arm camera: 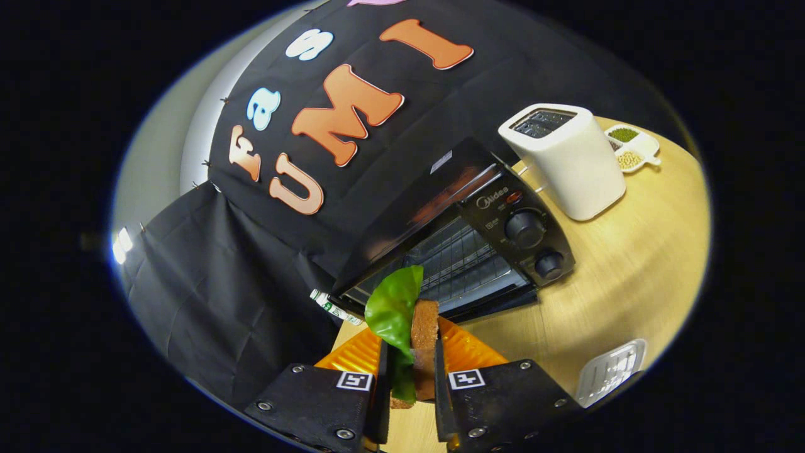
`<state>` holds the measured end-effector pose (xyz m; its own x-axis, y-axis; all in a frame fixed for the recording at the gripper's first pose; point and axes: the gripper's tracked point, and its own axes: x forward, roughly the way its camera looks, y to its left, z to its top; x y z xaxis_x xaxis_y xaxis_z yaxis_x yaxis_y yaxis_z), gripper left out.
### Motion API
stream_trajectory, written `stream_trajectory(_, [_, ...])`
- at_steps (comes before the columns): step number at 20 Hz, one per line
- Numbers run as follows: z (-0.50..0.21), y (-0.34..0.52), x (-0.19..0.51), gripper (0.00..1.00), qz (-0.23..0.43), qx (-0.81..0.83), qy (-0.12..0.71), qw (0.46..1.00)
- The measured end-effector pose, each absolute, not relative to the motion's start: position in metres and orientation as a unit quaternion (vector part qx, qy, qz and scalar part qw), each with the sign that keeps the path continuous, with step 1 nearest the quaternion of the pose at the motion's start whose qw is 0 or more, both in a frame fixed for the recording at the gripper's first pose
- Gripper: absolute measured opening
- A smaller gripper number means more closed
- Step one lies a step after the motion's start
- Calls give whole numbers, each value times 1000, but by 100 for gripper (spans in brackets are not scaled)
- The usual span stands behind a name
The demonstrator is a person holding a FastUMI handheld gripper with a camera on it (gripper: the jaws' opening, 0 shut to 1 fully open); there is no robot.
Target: Open the toaster oven, put the food inside, and close the toaster oven door.
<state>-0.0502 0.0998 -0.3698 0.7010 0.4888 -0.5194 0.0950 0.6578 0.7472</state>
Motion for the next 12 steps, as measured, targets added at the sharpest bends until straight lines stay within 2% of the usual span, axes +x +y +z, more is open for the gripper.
stream_trajectory(12, [-408, 120, 15, 30, 45, 487, 287, 823])
